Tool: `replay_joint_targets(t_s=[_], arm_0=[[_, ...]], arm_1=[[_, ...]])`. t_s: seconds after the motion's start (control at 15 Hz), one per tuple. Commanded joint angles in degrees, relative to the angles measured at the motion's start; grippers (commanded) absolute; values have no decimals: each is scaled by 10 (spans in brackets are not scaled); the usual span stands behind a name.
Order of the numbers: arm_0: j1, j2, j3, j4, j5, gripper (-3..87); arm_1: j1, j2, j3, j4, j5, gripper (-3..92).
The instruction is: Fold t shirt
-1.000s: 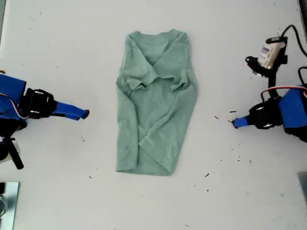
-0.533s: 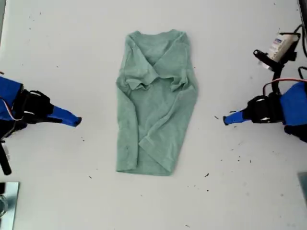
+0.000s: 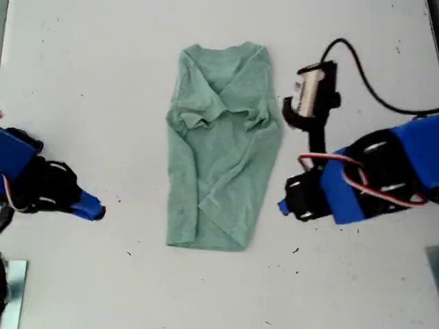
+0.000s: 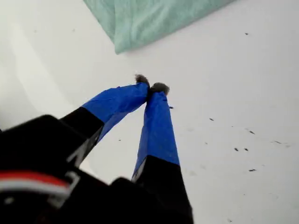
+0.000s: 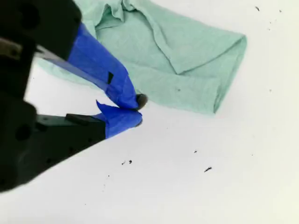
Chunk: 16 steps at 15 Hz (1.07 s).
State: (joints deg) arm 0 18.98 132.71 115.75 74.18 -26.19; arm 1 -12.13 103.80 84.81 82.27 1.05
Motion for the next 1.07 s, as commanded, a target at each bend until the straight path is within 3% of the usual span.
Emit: replay_joint_targets(t_s=[0.0, 0.13, 0.2, 0.27, 0.33, 0.8, 1.0], arm_0=[[8, -126, -168, 47, 41, -2], [-2, -185, -214, 58, 183, 14], [-7, -202, -219, 53, 206, 93], [-10, -224, -219, 49, 203, 200], [-16, -246, -220, 36, 214, 242], [-98, -463, -250, -31, 308, 280], [-102, -657, -388, -24, 304, 301]], arm_1=[[-9, -99, -170, 40, -20, 49], [-8, -153, -221, 57, -24, 286], [-6, -175, -242, 58, -33, 333], [-4, -210, -279, 84, -33, 346], [-4, -234, -294, 87, -34, 361], [0, -381, -344, 90, -26, 364], [4, -466, -353, 63, -18, 367]])
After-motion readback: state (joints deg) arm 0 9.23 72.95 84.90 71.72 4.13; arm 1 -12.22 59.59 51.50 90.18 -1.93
